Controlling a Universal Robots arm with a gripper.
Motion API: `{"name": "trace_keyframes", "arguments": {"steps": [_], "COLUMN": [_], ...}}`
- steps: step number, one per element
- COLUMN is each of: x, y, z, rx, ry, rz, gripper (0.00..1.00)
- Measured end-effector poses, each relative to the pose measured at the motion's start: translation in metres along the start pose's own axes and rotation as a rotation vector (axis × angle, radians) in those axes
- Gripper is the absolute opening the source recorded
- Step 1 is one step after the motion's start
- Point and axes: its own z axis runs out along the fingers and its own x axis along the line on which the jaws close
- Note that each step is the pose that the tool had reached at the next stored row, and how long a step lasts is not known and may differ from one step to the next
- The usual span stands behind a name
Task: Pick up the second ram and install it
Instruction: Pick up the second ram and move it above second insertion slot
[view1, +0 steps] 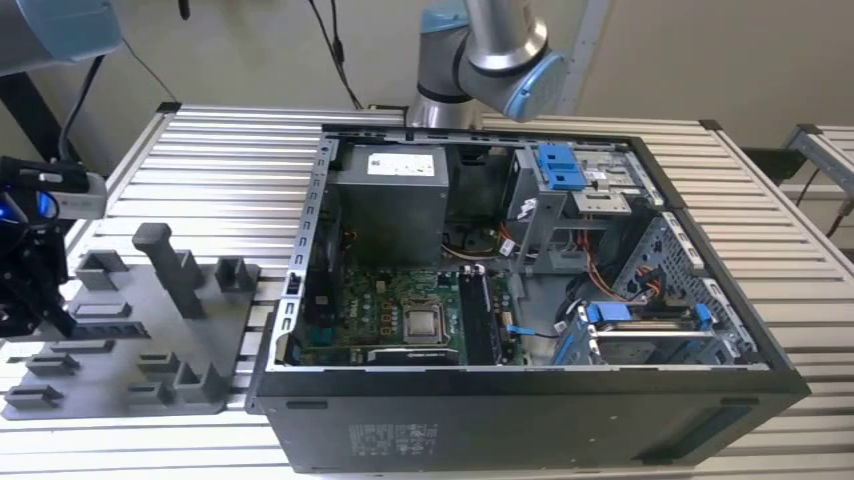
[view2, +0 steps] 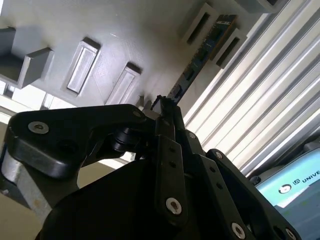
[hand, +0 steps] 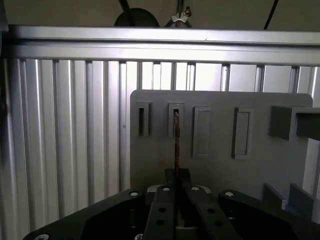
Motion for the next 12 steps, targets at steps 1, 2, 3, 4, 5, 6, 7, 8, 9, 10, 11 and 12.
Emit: {"name": "trace_keyframes", "arguments": {"steps": [1,2,3,4,5,6,7,8,9,10,11,12], "x": [0.0000,0.0001,0.0001,0.0002,0.0002,0.0002,0.0003,0.0003,0.0003,0.0004,0.0004,0.0005], "y": [0.0000,-0.0001,-0.0001,-0.0001,-0.0001,-0.0002,-0.0002,-0.0003,-0.0003,-0.0003,-0.0004,-0.0004], "z": [-0.0015,-0.0029,-0.0040,-0.0052,-0.0064,-0.0079,-0.0092,-0.0107,-0.0120,-0.0134,-0.0148,-0.0162], "rx": [-0.0001,-0.0001,-0.0001,-0.0001,-0.0001,-0.0001,0.0000,-0.0001,0.0000,0.0000,-0.0001,-0.0002], "ry": [0.0001,0.0001,0.0001,0.0001,0.0000,0.0000,0.0000,0.0000,-0.0001,-0.0001,0.0000,0.0000], "rz": [0.000,0.000,0.000,0.000,0.000,0.000,0.000,0.000,0.000,0.000,0.000,0.000], "gripper": [0.14,0.14,0.14,0.14,0.14,0.14,0.14,0.14,0.14,0.14,0.14,0.14]}}
